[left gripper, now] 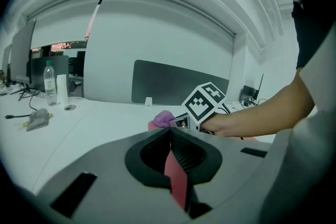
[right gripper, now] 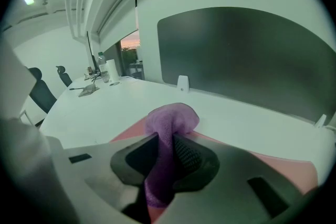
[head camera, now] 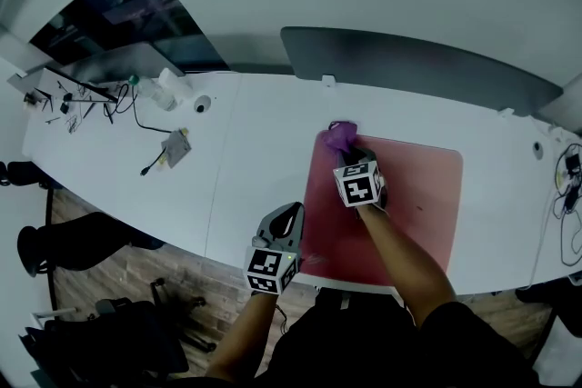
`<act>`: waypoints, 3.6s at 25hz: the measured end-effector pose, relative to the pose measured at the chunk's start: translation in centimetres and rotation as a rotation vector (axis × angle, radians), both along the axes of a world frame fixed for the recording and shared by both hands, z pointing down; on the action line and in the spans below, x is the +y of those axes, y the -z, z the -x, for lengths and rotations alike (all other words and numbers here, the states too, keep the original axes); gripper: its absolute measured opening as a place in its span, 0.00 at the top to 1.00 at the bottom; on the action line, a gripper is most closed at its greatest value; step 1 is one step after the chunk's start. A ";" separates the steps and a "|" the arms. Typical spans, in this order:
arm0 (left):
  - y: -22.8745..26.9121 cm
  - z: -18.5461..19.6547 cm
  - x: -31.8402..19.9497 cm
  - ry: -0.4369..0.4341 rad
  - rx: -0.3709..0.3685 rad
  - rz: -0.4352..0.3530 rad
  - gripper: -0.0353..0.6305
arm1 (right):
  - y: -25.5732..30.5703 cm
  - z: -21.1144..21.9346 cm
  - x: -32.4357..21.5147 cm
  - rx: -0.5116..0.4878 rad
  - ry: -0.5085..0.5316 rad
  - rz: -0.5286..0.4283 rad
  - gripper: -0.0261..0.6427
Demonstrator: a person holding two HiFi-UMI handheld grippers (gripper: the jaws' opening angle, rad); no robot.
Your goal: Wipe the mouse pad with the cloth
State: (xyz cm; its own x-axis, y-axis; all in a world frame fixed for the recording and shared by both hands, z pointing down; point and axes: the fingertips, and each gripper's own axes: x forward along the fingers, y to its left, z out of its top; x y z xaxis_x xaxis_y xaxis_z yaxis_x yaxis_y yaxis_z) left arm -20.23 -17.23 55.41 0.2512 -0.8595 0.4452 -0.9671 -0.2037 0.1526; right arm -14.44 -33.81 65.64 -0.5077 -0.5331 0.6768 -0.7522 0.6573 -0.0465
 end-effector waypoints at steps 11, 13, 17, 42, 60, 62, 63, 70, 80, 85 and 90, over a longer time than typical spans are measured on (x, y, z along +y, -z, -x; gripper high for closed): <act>-0.4 -3.1 -0.7 -0.070 0.030 0.032 0.91 | -0.3 -6.9 -1.5 0.098 -0.095 -0.019 0.83; -0.6 -3.6 -1.0 -0.082 0.032 0.039 0.91 | -0.5 -8.8 -1.7 0.120 -0.132 -0.018 0.83; -0.7 -4.7 -1.9 -0.109 0.040 0.032 0.91 | -0.7 -12.8 -2.2 0.150 -0.207 -0.016 0.83; -1.2 -12.3 -5.1 -0.309 0.039 0.034 0.91 | -1.1 -32.7 -2.7 0.205 -0.545 0.051 0.83; -0.9 -8.9 -2.9 -0.211 0.046 0.033 0.91 | 6.4 -21.0 -1.4 0.072 -0.350 -0.161 0.83; -1.0 -7.5 -2.0 -0.174 0.044 0.032 0.91 | 6.2 -18.1 -0.6 0.057 -0.295 -0.153 0.83; -1.0 -6.8 -1.5 -0.156 0.041 0.030 0.91 | 6.1 -16.5 -0.1 0.050 -0.267 -0.145 0.83; -0.8 -1.3 2.4 -0.031 0.040 0.029 0.91 | 4.5 -5.7 3.8 0.021 -0.092 -0.106 0.83; -0.6 2.8 6.4 0.072 0.054 0.033 0.91 | 0.8 3.2 8.5 0.096 0.102 -0.035 0.83; -1.3 3.9 7.1 0.094 0.058 0.047 0.91 | -0.9 3.4 8.8 0.155 0.099 -0.047 0.83; -1.5 3.5 6.7 0.078 0.057 0.050 0.91 | -1.1 2.1 8.2 0.152 0.052 -0.033 0.83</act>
State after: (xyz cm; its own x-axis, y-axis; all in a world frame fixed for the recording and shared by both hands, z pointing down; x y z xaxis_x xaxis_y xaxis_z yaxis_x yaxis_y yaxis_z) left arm -23.75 -10.56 56.90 0.2105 -0.8546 0.4747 -0.9692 -0.1189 0.2158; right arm -16.57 -25.65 66.69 -0.4280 -0.5318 0.7308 -0.7140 0.6947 0.0873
